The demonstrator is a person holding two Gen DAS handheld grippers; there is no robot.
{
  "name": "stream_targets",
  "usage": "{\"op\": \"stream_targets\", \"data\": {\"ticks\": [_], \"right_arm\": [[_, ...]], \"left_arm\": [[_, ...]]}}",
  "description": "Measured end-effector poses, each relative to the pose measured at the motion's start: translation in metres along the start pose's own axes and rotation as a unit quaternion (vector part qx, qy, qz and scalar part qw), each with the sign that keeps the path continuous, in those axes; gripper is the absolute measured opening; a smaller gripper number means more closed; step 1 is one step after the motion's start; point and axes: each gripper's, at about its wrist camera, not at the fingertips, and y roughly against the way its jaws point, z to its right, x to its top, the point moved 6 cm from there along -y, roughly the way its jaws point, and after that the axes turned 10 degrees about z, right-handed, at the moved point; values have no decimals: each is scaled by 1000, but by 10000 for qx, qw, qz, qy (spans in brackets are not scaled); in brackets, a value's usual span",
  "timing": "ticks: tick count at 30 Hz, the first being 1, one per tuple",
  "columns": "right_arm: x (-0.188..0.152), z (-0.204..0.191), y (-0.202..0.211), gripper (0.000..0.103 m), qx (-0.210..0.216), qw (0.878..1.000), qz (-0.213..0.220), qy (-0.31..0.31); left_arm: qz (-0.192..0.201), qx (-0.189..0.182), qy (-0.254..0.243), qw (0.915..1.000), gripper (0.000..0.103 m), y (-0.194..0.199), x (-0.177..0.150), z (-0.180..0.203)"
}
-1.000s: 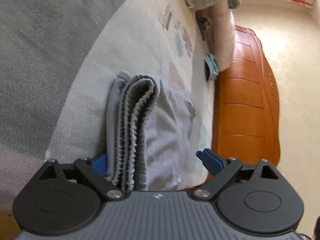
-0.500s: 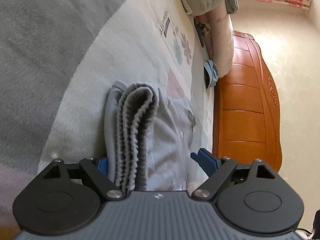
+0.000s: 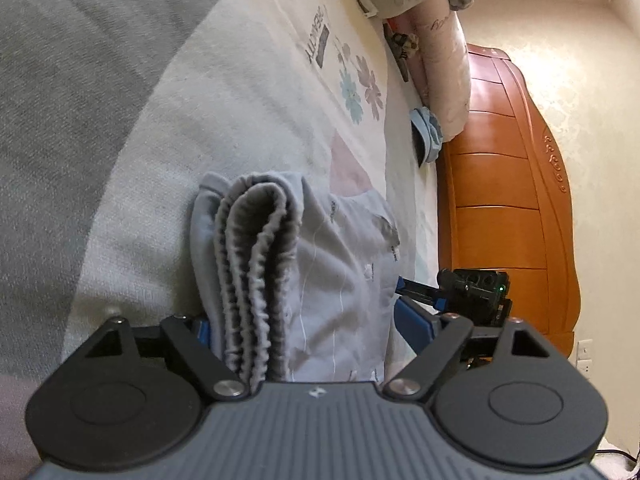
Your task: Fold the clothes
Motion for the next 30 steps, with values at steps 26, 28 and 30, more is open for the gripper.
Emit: {"op": "stream_targets", "data": {"ticks": [26,28,30], "right_arm": [[-22,27,2,8,-512,9953,422,-703],[-26,27,3,9,-489,9938,596,-807],[-28,19,3,10,-614,9935,706,-649]], "left_arm": [[96,115,146,9998,25,0,7,-32],[130,186,144,9996,25,1,7,-29],[139,237,22,9996,21,1,7,-25]]}}
